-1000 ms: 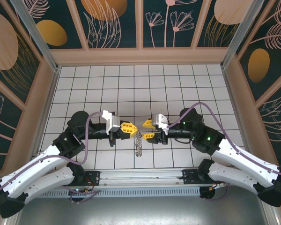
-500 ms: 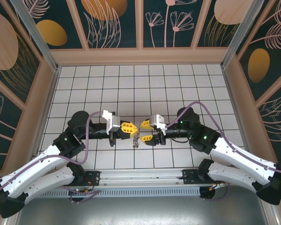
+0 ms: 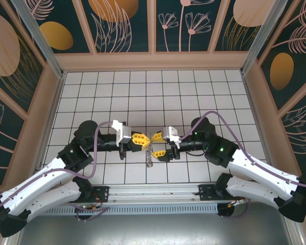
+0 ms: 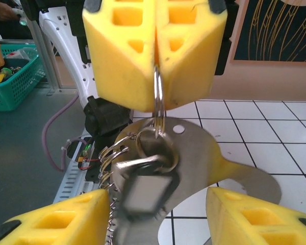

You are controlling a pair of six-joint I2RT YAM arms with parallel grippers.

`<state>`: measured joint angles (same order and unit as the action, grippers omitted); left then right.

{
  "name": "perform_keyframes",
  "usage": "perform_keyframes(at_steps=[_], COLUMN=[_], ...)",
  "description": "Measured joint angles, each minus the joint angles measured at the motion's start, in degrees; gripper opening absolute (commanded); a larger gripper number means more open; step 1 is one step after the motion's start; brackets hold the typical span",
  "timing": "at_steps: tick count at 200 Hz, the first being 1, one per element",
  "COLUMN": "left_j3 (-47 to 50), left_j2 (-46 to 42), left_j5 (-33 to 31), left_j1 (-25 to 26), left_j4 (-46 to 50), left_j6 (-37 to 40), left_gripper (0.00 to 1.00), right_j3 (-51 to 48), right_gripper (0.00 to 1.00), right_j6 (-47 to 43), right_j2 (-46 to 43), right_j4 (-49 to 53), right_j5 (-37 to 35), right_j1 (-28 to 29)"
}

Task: Put the keys on the keyring

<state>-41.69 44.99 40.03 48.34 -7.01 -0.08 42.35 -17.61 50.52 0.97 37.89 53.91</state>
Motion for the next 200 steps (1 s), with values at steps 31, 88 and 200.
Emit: perform_keyframes(at_steps=[31,88,200], left_j3=[-0.7,-1.1,-1.1], left_j2=[0.3,0.6,0.7], left_j5=[0.0,0.0,0.0], left_j1=[0.0,0.0,0.0], left_j4=[0.2,0.6,1.3], left_j6=[0.0,0.0,0.7], left_gripper=[0.0,0.0,0.0], right_j3=[-0.1,-0.2,-2.3], right_gripper=[0.54,0.35,0.0], right_j6=[0.0,-0.1,0.5], right_j2=[0.0,0.0,-1.1], right_j4=[0.0,-1.3,-5.5], right_j5=[0.2,-0.3,-5.2], right_j1=[0.1,0.2,0.6])
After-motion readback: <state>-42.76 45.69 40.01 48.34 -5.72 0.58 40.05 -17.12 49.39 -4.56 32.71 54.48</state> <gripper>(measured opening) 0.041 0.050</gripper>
